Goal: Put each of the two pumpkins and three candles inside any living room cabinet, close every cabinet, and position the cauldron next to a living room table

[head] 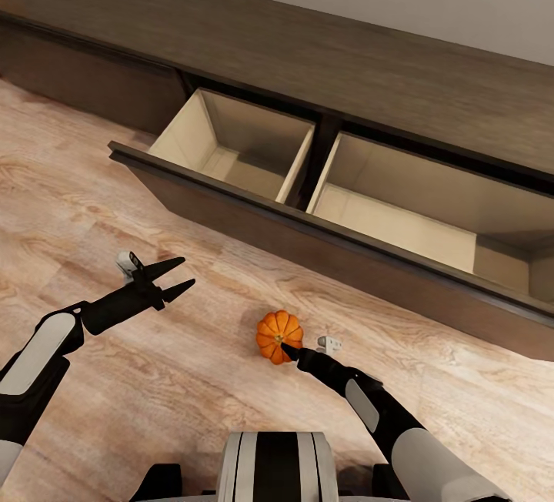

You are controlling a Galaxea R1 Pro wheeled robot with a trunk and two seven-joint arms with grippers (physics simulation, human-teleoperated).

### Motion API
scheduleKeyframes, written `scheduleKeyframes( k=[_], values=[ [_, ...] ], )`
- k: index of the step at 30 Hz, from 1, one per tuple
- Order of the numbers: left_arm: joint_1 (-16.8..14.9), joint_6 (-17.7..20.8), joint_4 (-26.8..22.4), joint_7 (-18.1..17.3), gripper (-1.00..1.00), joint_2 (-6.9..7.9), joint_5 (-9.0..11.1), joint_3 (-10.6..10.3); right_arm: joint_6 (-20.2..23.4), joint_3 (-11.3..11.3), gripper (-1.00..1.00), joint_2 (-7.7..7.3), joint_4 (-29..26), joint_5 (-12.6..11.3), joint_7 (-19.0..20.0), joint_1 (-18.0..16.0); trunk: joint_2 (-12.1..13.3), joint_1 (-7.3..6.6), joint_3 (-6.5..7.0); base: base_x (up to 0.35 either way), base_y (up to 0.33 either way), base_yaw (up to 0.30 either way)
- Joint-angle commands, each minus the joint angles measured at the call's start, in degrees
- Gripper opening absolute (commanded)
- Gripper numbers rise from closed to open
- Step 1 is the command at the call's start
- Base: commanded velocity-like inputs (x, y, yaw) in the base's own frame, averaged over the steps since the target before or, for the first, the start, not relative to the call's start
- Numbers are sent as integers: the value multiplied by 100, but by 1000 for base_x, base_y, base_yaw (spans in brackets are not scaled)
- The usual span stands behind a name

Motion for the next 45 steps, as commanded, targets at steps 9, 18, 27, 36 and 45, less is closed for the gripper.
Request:
scheduleKeyframes(
  k=[9,18,27,36,45],
  values=[
    [0,0,-1,1,100,-4,0,-4,2,-3,100,-11,3,89,-488,2,0,1,-1,0,0,27],
    [0,0,-1,1,100,-6,0,-5,2,-3,100,-11,-5,90,-486,2,0,1,-1,0,0,98],
    [0,0,-1,1,100,-6,0,-5,2,-3,100,-5,-74,363,-487,2,0,1,-10,0,0,80],
    [36,-9,10,-8,100,-33,-9,36,-4,-28,100,-18,-107,370,-23,-43,1,0,-10,0,0,3],
    [36,-9,8,-8,100,-32,-10,39,2,-17,100,8,-91,372,-129,-68,1,0,-10,0,0,0]
  ],
)
